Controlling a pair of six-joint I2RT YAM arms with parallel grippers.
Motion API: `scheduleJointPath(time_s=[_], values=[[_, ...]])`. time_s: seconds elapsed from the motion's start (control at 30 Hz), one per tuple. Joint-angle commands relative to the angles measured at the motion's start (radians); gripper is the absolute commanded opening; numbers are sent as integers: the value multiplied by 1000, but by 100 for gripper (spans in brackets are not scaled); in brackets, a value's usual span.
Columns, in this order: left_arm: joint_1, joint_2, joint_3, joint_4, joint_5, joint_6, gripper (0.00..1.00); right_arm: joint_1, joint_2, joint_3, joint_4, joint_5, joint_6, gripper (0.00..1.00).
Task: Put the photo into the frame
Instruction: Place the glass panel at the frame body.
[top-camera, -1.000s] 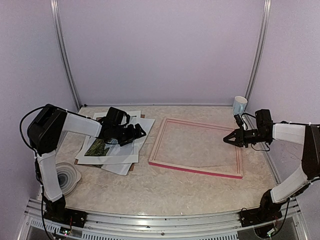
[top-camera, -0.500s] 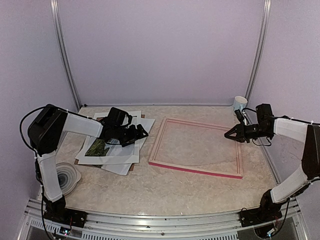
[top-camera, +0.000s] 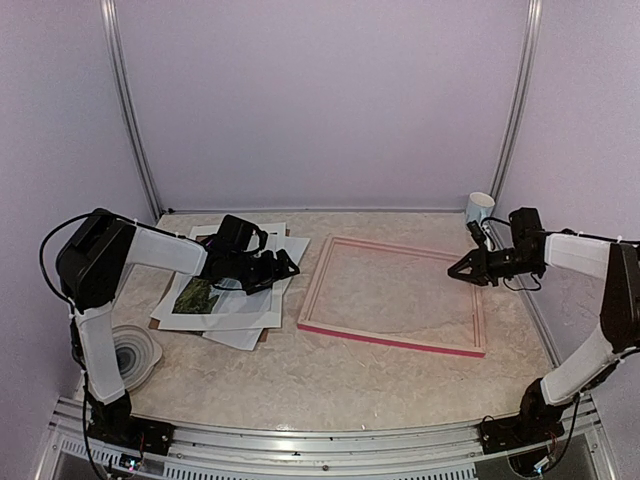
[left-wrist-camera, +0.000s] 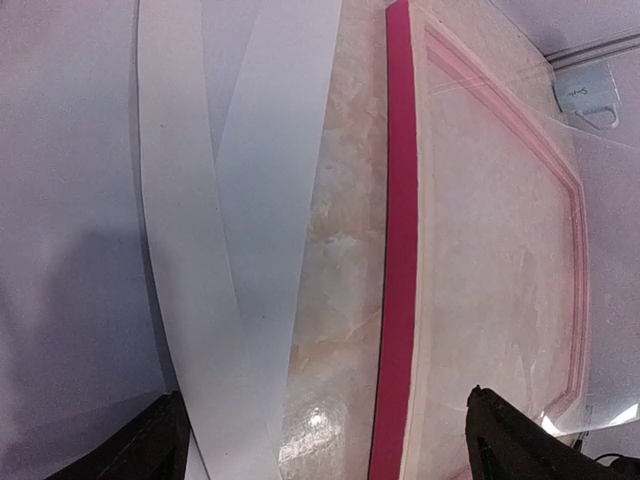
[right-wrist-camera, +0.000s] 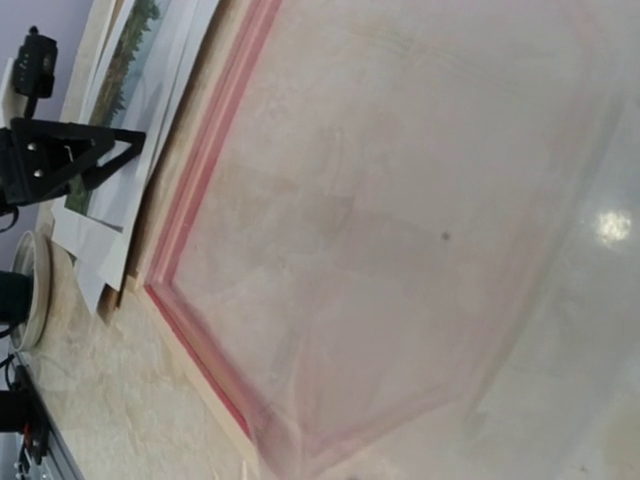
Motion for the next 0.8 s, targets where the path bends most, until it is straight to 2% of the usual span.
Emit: scheduleJointPath(time_s=[0.0,0.4,0.77], values=[[-5,-21,26,-15,10,15,95,-6,22,24,-26,9,-31,13],[-4,-23,27,-30,-13,15,95,11,42,71,-104,108,-72,13],[-4,-18,28,-31,-11,14,95,24,44,91,-134,127,-84,13]])
